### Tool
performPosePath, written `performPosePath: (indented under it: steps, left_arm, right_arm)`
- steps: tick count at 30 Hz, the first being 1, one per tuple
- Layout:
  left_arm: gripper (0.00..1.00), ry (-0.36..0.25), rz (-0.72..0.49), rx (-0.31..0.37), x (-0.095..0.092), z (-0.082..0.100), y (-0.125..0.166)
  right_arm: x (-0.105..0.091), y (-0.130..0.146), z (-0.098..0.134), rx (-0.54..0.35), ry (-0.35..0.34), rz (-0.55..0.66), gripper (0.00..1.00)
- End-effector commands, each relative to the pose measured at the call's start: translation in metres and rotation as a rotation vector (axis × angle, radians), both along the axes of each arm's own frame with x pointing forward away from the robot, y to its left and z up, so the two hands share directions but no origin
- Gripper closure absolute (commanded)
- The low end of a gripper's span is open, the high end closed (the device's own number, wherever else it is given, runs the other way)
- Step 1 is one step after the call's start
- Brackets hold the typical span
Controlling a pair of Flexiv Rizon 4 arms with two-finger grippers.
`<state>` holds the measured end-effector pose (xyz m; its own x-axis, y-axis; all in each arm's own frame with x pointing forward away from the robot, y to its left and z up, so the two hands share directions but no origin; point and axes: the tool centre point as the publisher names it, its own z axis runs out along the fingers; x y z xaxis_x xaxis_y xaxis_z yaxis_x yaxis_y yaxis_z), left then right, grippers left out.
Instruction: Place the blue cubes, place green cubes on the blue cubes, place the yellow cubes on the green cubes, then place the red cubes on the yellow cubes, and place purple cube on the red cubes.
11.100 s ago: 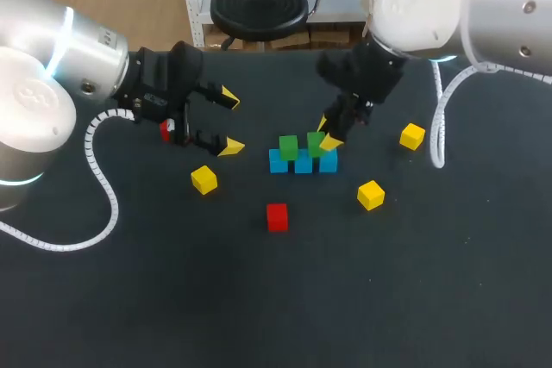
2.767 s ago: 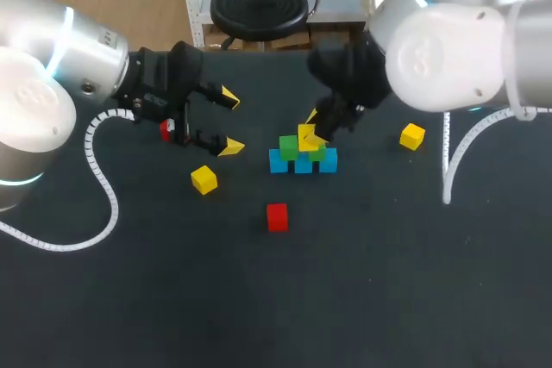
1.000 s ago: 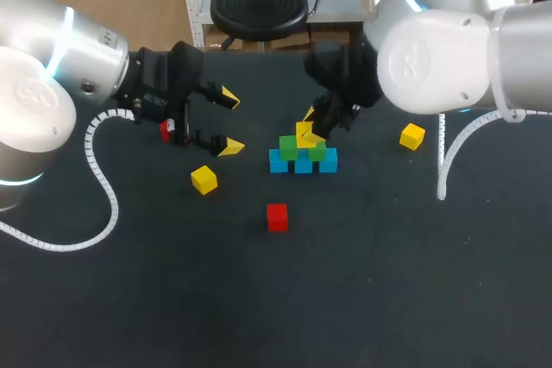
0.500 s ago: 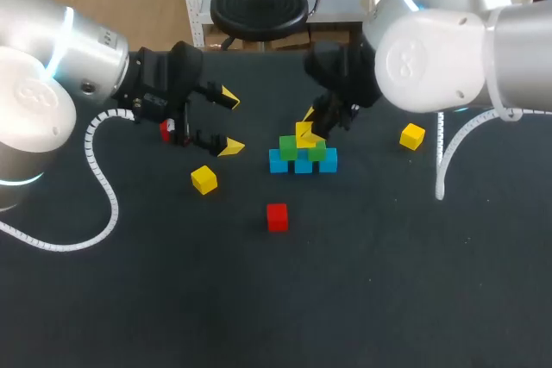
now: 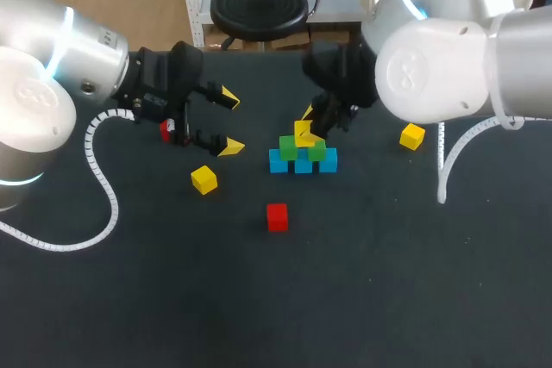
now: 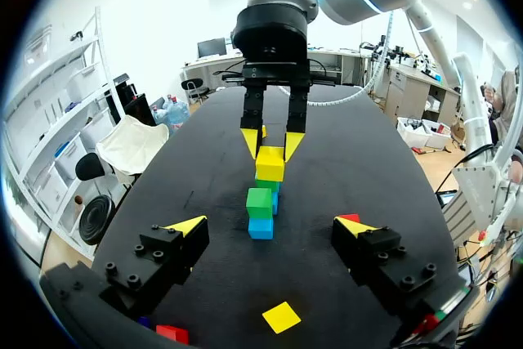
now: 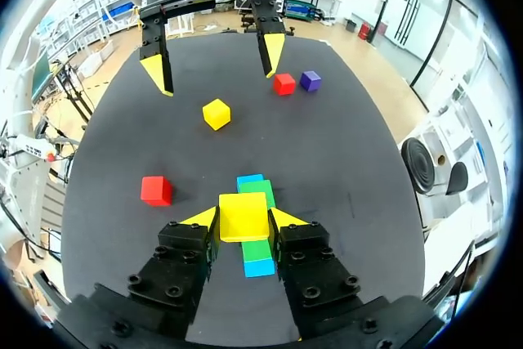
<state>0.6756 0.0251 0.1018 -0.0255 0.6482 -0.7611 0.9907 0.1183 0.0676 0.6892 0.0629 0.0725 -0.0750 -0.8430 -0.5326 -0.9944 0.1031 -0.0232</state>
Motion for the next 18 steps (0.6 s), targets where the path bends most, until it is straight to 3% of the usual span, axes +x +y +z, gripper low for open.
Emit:
performPosePath:
  steps: [1, 18]
  left_arm:
    - [0.00, -0.005, -0.001, -0.007, -0.0010, -0.0010, 0.0013]
    - [0.00, -0.005, -0.001, -0.007, -0.0010, -0.0010, 0.0013]
  right_arm:
    - [-0.0043, -0.0021, -0.0039, 0.013, -0.012, -0.007, 1.00]
    - [0.0019, -0.0013, -0.0121, 0.030, -0.011, -0.008, 1.00]
